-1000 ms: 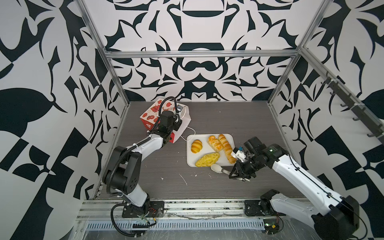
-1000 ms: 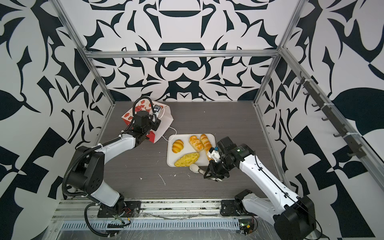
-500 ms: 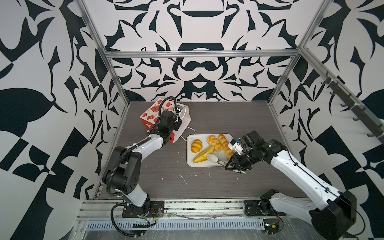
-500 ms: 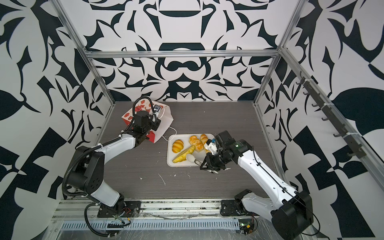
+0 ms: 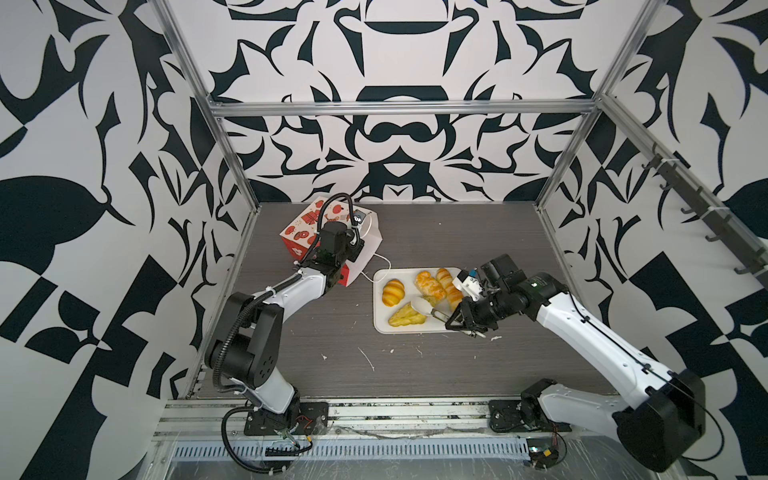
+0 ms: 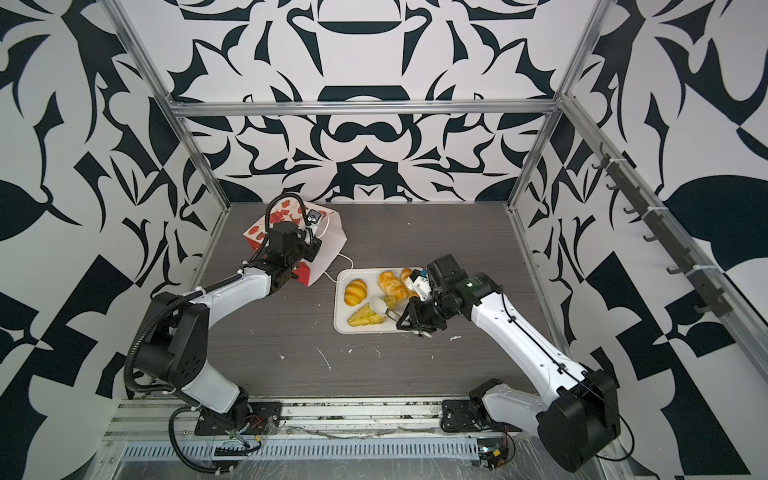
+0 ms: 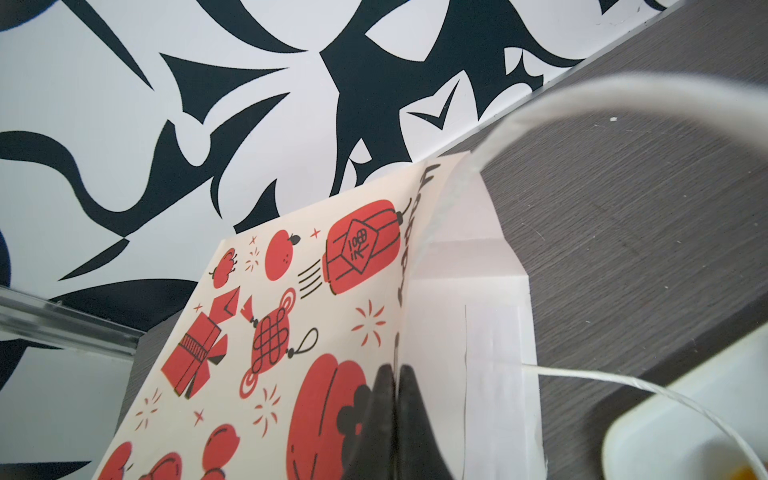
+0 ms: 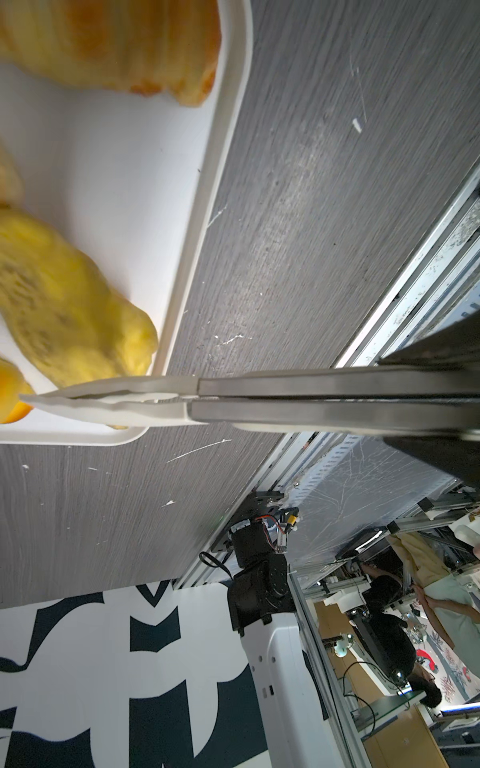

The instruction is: Take the fake bread out of the paper bag

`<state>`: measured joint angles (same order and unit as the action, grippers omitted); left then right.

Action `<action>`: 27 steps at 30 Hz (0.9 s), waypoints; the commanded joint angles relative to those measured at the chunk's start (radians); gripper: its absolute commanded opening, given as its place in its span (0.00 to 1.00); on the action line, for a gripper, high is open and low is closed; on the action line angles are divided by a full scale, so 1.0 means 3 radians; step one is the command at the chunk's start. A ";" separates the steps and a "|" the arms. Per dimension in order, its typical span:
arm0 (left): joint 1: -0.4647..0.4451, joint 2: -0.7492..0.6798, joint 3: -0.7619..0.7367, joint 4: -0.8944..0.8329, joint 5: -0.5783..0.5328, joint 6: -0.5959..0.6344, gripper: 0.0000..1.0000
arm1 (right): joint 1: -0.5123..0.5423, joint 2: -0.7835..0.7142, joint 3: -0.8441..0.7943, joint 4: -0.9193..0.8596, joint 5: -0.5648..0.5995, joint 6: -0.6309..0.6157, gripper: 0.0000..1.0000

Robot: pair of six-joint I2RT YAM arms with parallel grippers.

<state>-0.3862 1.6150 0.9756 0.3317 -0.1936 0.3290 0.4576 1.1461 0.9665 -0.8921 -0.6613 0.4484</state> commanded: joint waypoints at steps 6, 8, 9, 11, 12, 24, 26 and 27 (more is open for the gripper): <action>0.0010 -0.0072 -0.0052 0.0012 0.0027 -0.0023 0.00 | -0.0011 -0.0485 -0.0019 -0.0370 0.0011 -0.0066 0.09; 0.0009 -0.0068 -0.0050 0.0009 0.0025 -0.0019 0.00 | -0.0009 -0.0583 -0.0107 -0.0406 -0.0042 -0.0006 0.14; 0.0009 -0.0070 -0.0046 0.0012 0.0033 -0.0019 0.00 | -0.0009 -0.0628 -0.0140 -0.0426 -0.0063 0.0022 0.16; 0.0013 -0.0069 -0.0053 0.0014 0.0041 -0.0023 0.00 | -0.0008 -0.0675 -0.0161 -0.0482 -0.0081 0.0041 0.20; 0.0009 -0.0067 -0.0051 0.0019 0.0041 -0.0030 0.00 | -0.0010 -0.0690 -0.0164 -0.0500 -0.0077 0.0044 0.21; 0.0009 -0.0131 -0.0093 0.0026 0.0022 -0.0031 0.00 | 0.0226 -0.0660 0.0390 -0.0653 0.0906 -0.0510 0.21; 0.0014 -0.0132 -0.0094 0.0024 0.0023 -0.0028 0.00 | 0.0407 -0.0567 0.0499 -0.0716 0.1259 -0.0623 0.20; 0.0013 -0.0131 -0.0088 0.0024 0.0024 -0.0030 0.00 | 0.0518 -0.0507 0.0538 -0.0759 0.1465 -0.0688 0.18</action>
<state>-0.3862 1.6043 0.9623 0.3325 -0.1936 0.3290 0.5598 0.9661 1.0679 -1.1027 -0.3954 0.3279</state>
